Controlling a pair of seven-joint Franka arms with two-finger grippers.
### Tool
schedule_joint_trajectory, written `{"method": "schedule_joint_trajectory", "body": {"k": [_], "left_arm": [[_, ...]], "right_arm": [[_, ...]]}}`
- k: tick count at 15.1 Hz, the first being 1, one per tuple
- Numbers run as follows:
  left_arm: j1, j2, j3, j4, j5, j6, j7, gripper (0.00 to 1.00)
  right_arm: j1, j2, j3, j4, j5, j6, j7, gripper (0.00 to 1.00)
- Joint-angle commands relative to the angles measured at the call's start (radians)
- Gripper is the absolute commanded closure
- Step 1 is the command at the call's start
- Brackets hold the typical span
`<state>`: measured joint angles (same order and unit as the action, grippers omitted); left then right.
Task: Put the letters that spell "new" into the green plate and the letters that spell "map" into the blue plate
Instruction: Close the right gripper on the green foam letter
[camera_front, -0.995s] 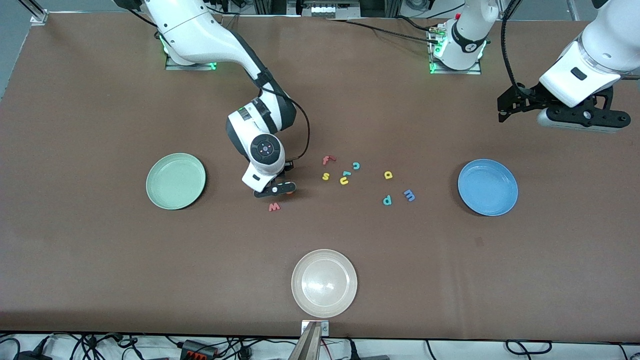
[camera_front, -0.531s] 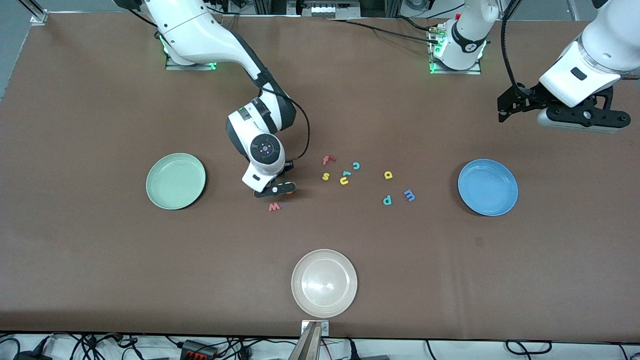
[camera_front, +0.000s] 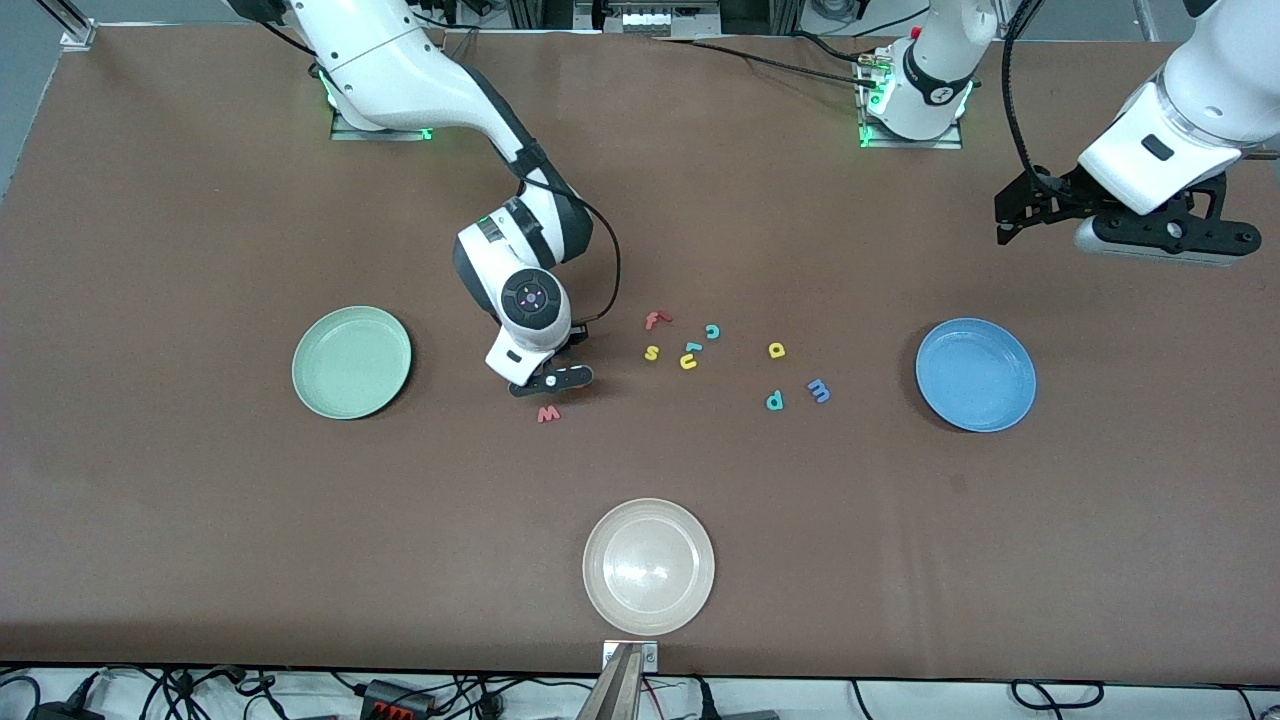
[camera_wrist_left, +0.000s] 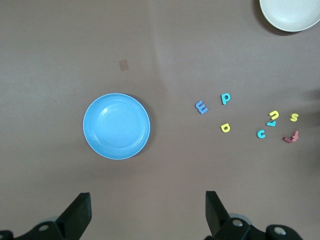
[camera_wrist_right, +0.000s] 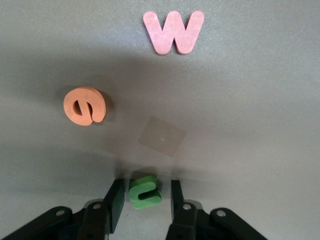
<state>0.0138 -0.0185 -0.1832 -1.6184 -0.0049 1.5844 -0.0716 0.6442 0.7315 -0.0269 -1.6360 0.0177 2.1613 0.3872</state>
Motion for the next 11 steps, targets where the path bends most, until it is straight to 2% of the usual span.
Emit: {"method": "schedule_joint_trajectory", "body": {"k": [1, 6, 9, 11], "left_arm": [[-0.003, 0.015, -0.002, 0.035, 0.014, -0.026, -0.013, 0.00], [-0.002, 0.015, -0.002, 0.035, 0.013, -0.027, -0.011, 0.00], [0.000, 0.015, -0.002, 0.035, 0.014, -0.027, -0.011, 0.00], [0.000, 0.015, -0.002, 0.035, 0.014, -0.027, -0.011, 0.00]], "right_arm": [[0.009, 0.002, -0.005, -0.007, 0.015, 0.015, -0.016, 0.55], [0.008, 0.000, -0.005, -0.007, 0.016, 0.011, -0.018, 0.83], [0.006, -0.003, -0.005, -0.002, 0.016, 0.008, -0.018, 0.89], [-0.003, -0.038, -0.008, 0.001, 0.018, -0.006, -0.024, 0.90]]}}
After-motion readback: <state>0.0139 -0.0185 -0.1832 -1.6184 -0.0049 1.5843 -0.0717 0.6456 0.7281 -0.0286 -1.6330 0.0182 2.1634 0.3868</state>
